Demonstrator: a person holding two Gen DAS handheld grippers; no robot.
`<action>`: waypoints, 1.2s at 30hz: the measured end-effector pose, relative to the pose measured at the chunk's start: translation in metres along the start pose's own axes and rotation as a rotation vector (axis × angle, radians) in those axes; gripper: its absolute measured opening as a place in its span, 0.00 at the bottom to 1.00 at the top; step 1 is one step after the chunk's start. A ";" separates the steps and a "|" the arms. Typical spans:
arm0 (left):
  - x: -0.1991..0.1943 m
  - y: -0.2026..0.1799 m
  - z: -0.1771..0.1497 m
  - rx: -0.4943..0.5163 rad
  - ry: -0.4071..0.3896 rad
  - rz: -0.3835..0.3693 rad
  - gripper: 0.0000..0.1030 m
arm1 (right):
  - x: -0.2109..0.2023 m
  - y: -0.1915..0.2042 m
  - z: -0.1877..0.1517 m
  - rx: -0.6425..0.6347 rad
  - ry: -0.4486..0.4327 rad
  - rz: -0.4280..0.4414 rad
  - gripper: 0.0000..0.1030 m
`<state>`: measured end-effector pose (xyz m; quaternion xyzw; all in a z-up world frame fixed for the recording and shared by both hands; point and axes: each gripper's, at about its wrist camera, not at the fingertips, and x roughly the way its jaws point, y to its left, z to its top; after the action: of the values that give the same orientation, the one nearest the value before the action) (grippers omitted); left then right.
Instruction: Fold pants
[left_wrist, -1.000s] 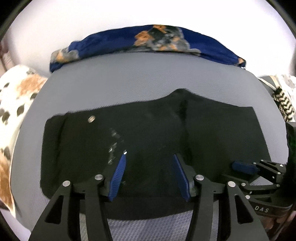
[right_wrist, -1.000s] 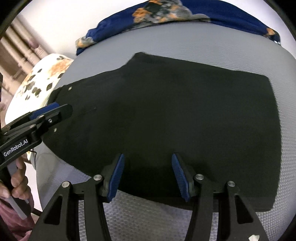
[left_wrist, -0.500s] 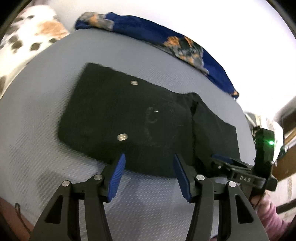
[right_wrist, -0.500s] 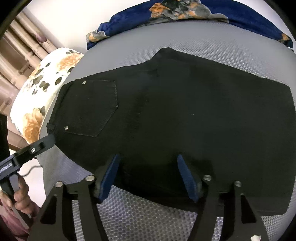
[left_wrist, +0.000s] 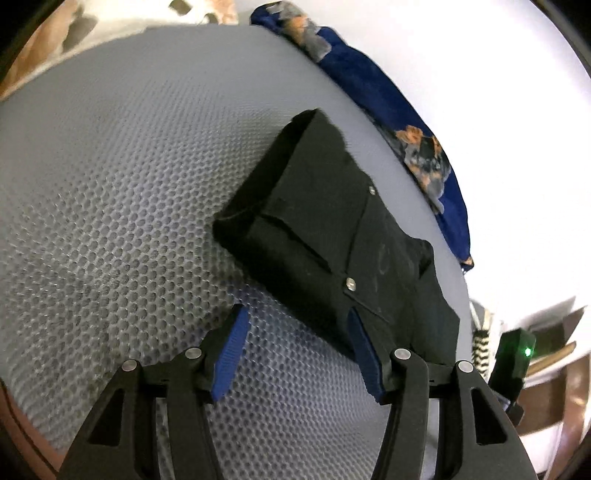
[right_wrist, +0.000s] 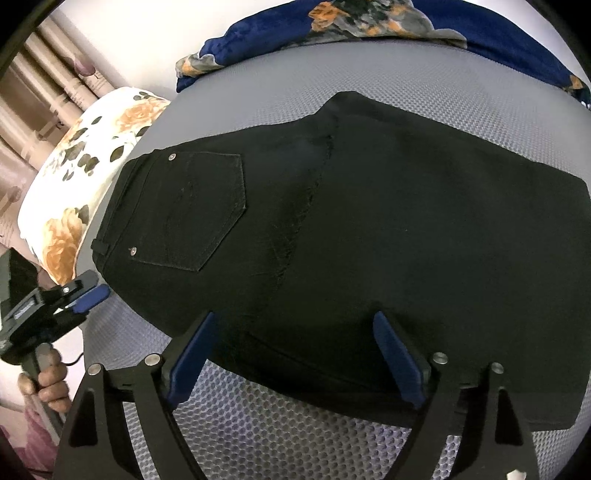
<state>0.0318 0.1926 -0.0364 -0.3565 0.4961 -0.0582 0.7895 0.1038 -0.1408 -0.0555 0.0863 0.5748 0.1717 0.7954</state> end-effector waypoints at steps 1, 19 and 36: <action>0.000 0.002 0.002 -0.010 -0.005 -0.012 0.55 | 0.000 0.000 0.000 0.001 0.002 0.000 0.83; 0.006 0.009 0.041 -0.060 -0.079 -0.124 0.57 | 0.004 0.003 0.004 0.015 0.021 -0.021 0.87; -0.007 -0.057 0.040 0.134 -0.157 0.005 0.25 | -0.001 0.006 0.008 0.030 0.005 -0.020 0.92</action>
<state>0.0757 0.1739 0.0141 -0.3050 0.4287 -0.0614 0.8482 0.1099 -0.1348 -0.0504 0.0920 0.5800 0.1553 0.7944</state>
